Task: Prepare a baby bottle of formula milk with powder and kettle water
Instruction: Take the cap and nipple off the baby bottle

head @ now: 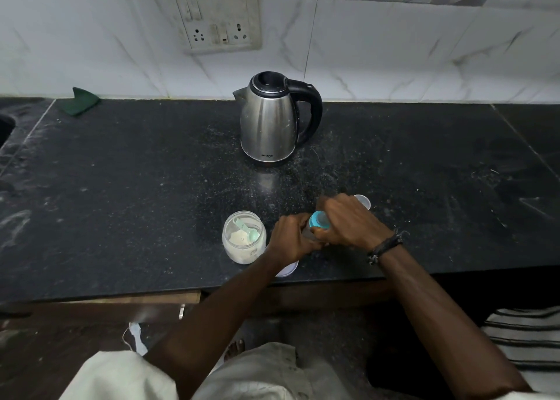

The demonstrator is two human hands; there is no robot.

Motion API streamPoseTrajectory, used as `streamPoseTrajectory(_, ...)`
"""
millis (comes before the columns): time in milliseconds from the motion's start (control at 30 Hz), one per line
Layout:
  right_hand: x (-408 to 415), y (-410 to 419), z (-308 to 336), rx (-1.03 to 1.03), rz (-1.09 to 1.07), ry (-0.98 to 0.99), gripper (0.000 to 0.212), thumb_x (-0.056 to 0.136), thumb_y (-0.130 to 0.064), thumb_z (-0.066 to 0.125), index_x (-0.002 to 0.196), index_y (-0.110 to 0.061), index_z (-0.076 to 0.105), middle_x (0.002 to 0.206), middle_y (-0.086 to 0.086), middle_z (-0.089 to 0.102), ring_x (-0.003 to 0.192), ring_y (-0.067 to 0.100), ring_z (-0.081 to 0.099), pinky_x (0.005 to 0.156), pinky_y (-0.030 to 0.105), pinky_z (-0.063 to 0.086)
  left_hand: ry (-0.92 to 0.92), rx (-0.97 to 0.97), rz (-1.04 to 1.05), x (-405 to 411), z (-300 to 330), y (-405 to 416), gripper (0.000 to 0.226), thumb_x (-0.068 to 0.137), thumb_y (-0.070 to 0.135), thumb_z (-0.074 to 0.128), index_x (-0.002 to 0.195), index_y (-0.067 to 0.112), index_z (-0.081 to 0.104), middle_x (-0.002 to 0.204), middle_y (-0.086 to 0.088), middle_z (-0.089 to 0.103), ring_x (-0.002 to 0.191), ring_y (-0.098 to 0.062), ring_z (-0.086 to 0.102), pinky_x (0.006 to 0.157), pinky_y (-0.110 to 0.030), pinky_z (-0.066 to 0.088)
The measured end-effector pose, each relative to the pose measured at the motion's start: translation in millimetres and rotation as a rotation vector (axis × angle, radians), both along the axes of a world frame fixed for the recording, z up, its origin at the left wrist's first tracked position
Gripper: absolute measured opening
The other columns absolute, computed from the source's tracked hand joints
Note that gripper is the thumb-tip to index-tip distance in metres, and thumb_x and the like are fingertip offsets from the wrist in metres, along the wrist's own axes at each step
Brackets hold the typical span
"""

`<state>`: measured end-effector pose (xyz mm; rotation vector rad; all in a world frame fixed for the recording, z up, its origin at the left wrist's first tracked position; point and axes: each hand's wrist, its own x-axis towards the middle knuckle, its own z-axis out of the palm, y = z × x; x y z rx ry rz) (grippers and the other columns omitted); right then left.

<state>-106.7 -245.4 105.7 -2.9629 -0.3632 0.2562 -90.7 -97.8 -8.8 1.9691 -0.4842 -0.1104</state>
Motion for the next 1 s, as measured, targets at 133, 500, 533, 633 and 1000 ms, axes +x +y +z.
streamPoseTrajectory(133,0,-3,14,0.058,0.145,0.166,0.036,0.079,-0.013,0.068,0.114,-0.016,0.063,0.109,0.007,0.054,0.099,0.025,0.055,0.086,0.041,0.047,-0.025,0.011,0.006,1,-3,1,0.045,0.067,0.051,0.081,0.097,0.019,0.074,0.086,0.001,0.077,0.081,-0.009,0.073,0.069,-0.035,0.058)
streamPoseTrajectory(500,-4,24,6,-0.238,-0.171,-0.116,0.056,0.096,-0.06,0.046,0.095,-0.008,0.066,0.103,0.015,0.07,0.094,0.032,0.068,0.07,0.036,0.045,0.058,0.115,0.06,0,0,0,0.046,0.058,0.062,0.079,0.077,0.021,0.068,0.072,0.002,0.074,0.069,-0.01,0.07,0.061,-0.032,0.054)
streamPoseTrajectory(533,-3,25,5,-0.234,-0.151,-0.121,0.049,0.096,-0.054,0.05,0.097,-0.008,0.066,0.106,0.016,0.069,0.096,0.033,0.067,0.072,0.037,0.047,0.042,0.104,0.058,0,2,-1,0.04,0.059,0.06,0.078,0.077,0.027,0.065,0.072,0.003,0.074,0.069,-0.01,0.07,0.059,-0.03,0.052)
streamPoseTrajectory(633,2,21,6,-0.192,-0.094,-0.02,0.035,0.089,-0.039,0.062,0.105,-0.007,0.063,0.112,0.017,0.065,0.099,0.036,0.064,0.072,0.037,0.044,0.007,0.082,0.031,-1,6,1,0.03,0.064,0.054,0.081,0.077,0.037,0.06,0.074,0.001,0.074,0.071,-0.016,0.07,0.059,-0.03,0.049)
streamPoseTrajectory(1000,-5,18,9,-0.269,-0.124,-0.095,0.058,0.086,-0.068,0.054,0.113,-0.018,0.062,0.112,0.011,0.065,0.1,0.03,0.066,0.069,0.035,0.04,0.04,0.112,0.033,-3,10,1,0.033,0.064,0.048,0.083,0.077,0.026,0.061,0.079,-0.005,0.074,0.076,-0.025,0.07,0.066,-0.039,0.055)
